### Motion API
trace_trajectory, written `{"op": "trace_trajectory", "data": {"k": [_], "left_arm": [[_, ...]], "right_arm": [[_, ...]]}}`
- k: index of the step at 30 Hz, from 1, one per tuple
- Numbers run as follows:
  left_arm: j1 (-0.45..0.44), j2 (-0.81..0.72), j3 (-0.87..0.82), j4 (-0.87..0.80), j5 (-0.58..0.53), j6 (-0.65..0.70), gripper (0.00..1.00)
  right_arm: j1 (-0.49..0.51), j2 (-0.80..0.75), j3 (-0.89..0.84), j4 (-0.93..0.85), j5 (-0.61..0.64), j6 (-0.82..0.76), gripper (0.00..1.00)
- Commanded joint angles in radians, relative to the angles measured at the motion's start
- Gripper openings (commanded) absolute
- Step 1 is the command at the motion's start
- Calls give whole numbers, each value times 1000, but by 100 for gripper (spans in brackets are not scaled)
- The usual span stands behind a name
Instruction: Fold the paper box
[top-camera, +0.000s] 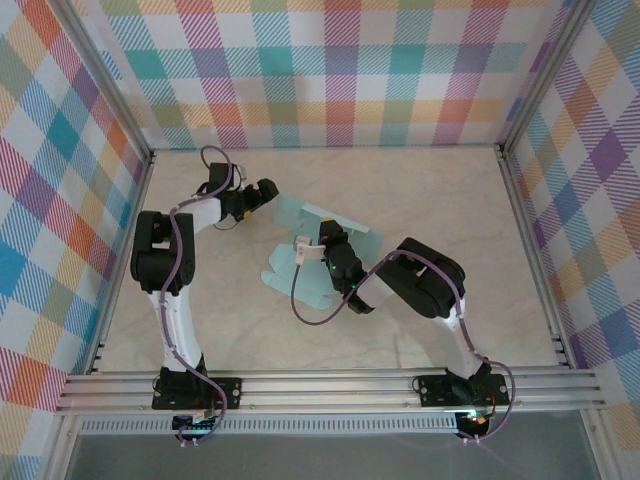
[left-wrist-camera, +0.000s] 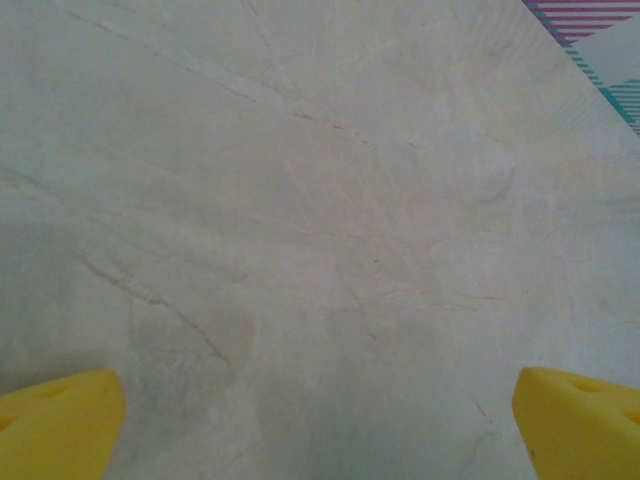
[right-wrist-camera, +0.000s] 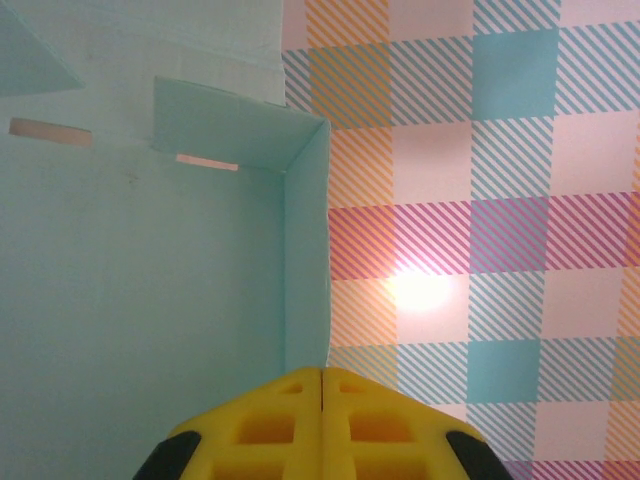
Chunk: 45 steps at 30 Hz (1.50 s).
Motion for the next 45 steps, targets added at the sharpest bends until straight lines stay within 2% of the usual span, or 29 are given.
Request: {"op": "trace_trajectory", "data": {"k": [1, 6, 9, 11, 15, 17, 21, 23, 27, 29, 33, 35, 43, 45], "left_arm": [[3, 49, 58, -59, 45, -1, 93], [3, 112, 139, -135, 61, -5, 80], [3, 121, 149, -144, 82, -10, 79], [2, 95, 124, -112, 81, -18, 81], [3, -26, 31, -36, -1, -1, 96], [4, -85, 1, -41, -26, -1, 98], [-15, -160, -20, -90, -4, -92, 100], [-41, -186, -32, -99, 0, -123, 100], [-108, -248, -47, -181, -140, -184, 99], [-136, -251, -31, -229, -165, -213, 92], [-186, -221, -12, -203, -58, -247, 87], [-204, -194, 12, -211, -31, -238, 82], [-211, -129, 38, -243, 16, -211, 56], [-210, -130, 31, -246, 21, -207, 53]], "right_arm": [[12, 29, 11, 63, 16, -29, 0], [21, 22, 8, 63, 15, -40, 0], [21, 19, 12, 63, 15, -49, 0], [20, 15, 21, 54, 16, -29, 0], [20, -107, 14, -295, -11, 194, 0], [19, -146, 22, -395, -41, 253, 0], [15, -90, 29, -265, -27, 170, 0], [12, -76, 39, -271, -27, 180, 0], [11, -59, 61, -289, -25, 198, 0], [9, -45, 68, -275, -27, 182, 0], [9, -29, 72, -262, -28, 178, 0], [8, -25, 71, -258, -27, 181, 0], [5, -22, 74, -255, -27, 196, 1], [4, -23, 77, -265, -26, 203, 3]]}}
